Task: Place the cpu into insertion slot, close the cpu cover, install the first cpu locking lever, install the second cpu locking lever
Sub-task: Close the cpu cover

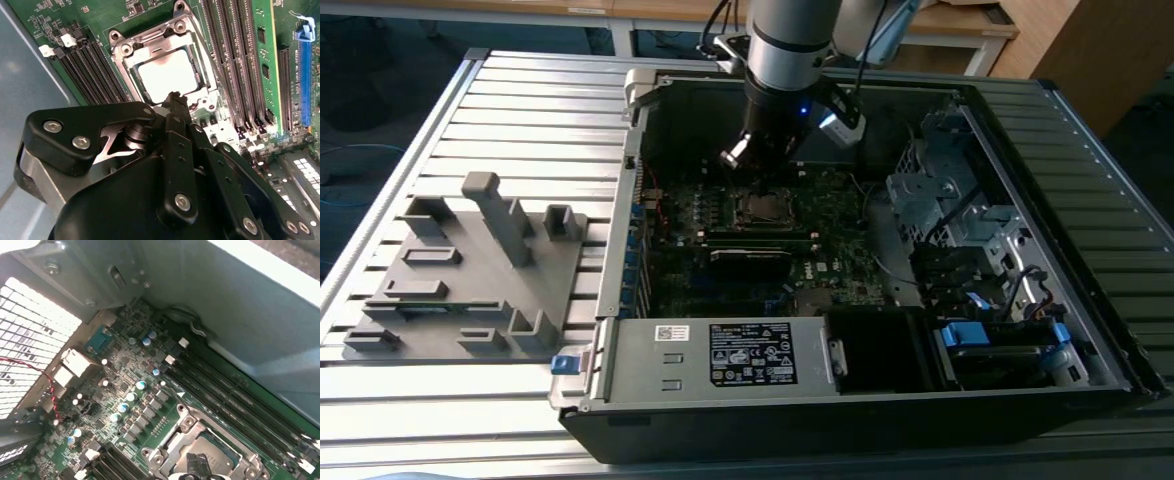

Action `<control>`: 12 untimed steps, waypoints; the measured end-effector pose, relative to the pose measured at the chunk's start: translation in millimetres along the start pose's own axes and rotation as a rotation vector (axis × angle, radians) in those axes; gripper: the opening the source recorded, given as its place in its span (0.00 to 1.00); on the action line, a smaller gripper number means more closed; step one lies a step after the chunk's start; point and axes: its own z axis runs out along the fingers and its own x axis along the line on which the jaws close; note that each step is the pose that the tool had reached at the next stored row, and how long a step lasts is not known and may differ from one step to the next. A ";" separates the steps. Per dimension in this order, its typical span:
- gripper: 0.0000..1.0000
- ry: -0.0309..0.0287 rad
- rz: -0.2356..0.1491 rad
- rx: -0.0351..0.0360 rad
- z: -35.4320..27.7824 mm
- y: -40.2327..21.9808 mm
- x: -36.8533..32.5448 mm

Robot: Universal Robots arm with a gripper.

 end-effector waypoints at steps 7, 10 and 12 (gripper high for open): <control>0.11 0.0018 -0.037 0.0009 0.0 0.0 0.0; 0.11 0.0023 -0.048 0.0012 0.0 0.0 0.0; 0.11 0.0026 -0.056 0.0013 0.0 0.0 0.0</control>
